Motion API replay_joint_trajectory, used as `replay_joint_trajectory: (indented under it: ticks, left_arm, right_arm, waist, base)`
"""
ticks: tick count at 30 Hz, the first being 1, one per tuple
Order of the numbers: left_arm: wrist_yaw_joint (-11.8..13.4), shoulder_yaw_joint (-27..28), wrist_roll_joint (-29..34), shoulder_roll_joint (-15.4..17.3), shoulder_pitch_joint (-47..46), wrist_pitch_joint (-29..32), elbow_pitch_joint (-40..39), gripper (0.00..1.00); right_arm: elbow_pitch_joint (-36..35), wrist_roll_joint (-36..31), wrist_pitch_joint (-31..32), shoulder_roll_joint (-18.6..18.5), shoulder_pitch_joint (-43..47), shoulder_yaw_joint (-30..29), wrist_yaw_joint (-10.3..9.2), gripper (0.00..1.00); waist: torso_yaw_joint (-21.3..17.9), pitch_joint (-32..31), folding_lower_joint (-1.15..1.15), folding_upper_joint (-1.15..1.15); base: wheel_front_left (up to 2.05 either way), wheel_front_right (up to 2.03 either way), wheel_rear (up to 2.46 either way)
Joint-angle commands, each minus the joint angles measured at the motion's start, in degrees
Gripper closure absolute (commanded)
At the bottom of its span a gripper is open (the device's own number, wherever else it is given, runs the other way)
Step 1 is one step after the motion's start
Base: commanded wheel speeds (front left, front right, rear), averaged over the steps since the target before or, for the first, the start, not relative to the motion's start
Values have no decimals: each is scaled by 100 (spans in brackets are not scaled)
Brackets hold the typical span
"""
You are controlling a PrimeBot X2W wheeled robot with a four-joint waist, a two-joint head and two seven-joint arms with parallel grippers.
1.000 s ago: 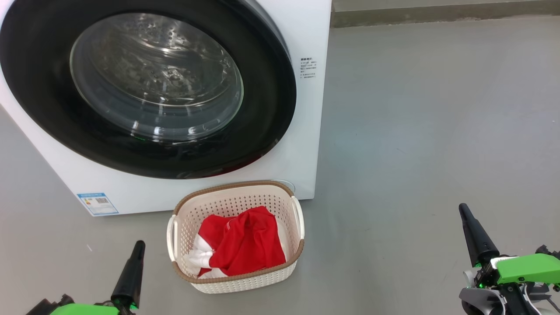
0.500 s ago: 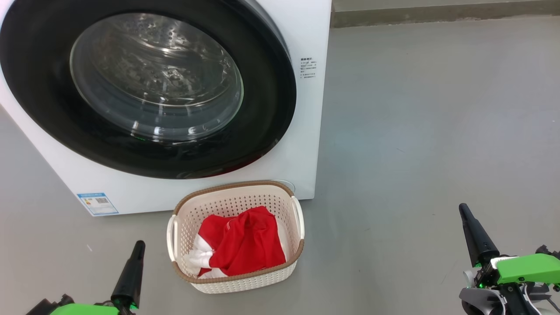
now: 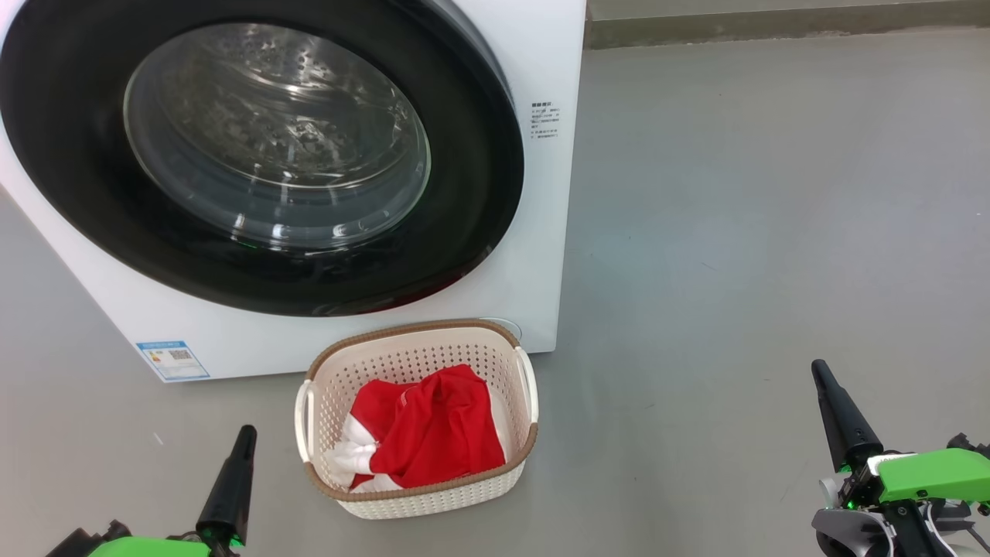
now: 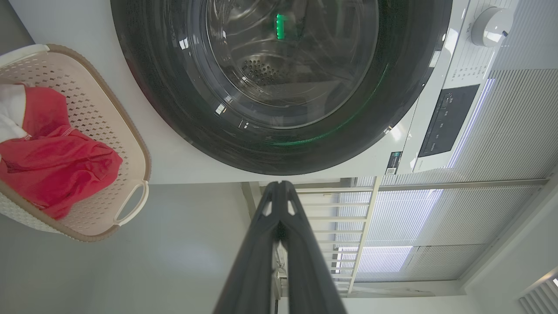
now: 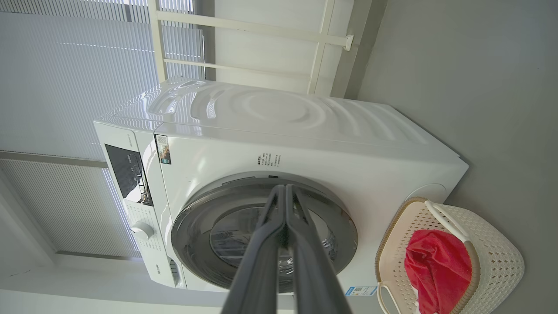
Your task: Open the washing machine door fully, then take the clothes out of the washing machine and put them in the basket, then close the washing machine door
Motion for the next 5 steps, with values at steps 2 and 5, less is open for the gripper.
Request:
replay_joint_trajectory:
  ticks: [2, 5]
  left_arm:
    - [-42, 204, -41, 67, -234, 42, -118, 100]
    - [-42, 204, -41, 67, -234, 42, -118, 100]
  right_arm:
    - [-144, 31, 37, -82, -247, 85, 3, 100]
    - [-144, 31, 37, -81, -247, 85, 3, 100]
  waist:
    - [0, 0, 0, 0]
    - [0, 0, 0, 0]
  base:
    - [0, 0, 0]
    - [0, 0, 0]
